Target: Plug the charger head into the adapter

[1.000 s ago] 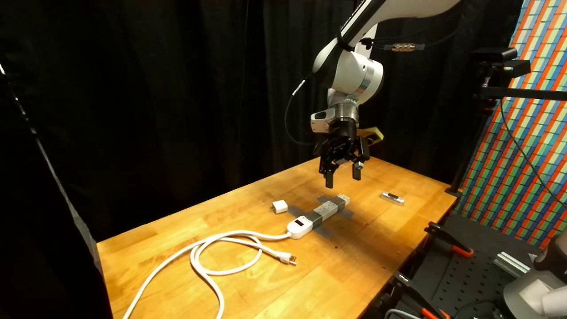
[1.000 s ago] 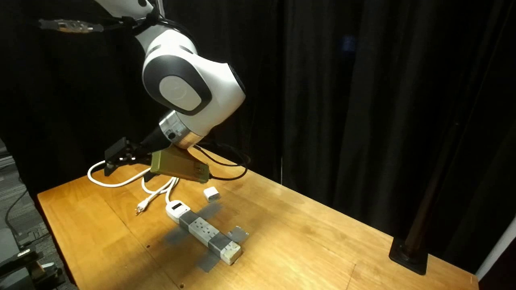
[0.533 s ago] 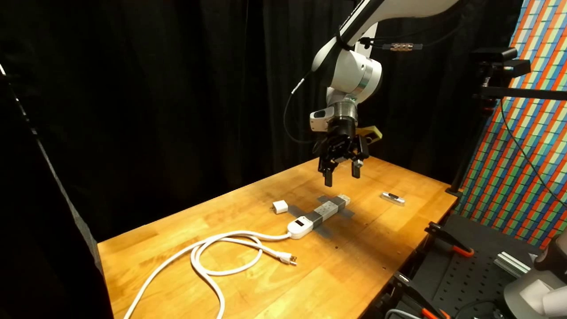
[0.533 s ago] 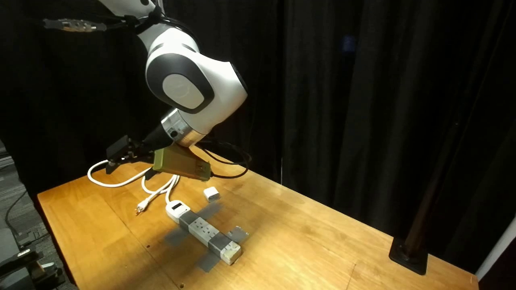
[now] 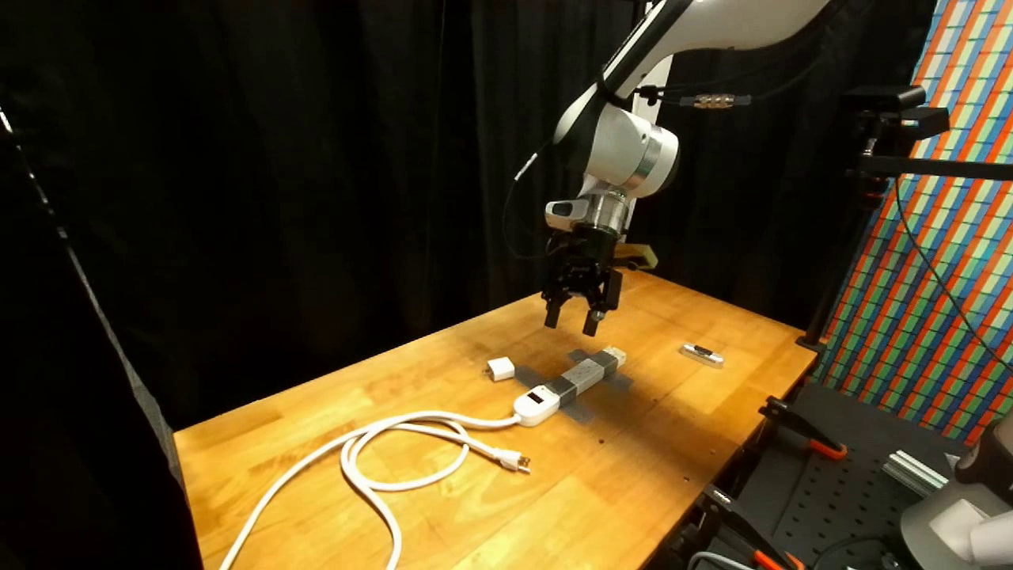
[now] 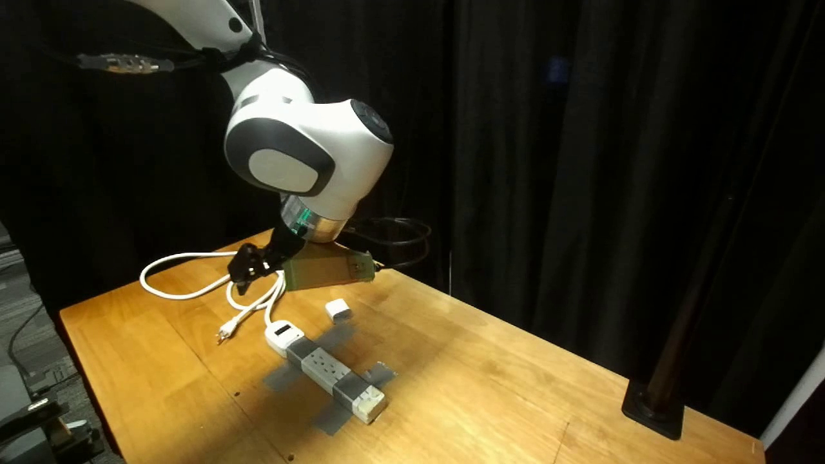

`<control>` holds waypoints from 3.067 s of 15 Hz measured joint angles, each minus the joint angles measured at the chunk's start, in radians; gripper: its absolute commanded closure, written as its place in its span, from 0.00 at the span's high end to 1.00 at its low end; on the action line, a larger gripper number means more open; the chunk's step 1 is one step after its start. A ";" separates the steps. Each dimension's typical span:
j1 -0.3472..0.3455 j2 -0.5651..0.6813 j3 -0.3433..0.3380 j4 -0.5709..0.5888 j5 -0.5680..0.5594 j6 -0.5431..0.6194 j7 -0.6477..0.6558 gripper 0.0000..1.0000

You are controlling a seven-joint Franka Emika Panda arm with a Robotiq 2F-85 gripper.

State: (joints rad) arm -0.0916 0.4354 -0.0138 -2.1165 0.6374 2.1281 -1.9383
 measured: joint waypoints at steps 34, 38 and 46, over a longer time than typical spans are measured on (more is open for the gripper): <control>-0.190 0.480 0.276 0.281 -0.253 0.606 0.166 1.00; -0.249 0.482 0.340 0.293 -0.253 0.576 0.184 1.00; -0.310 0.498 0.404 0.295 -0.253 0.520 0.184 1.00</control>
State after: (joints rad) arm -0.4015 0.9336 0.3902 -1.8212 0.3843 2.6483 -1.7544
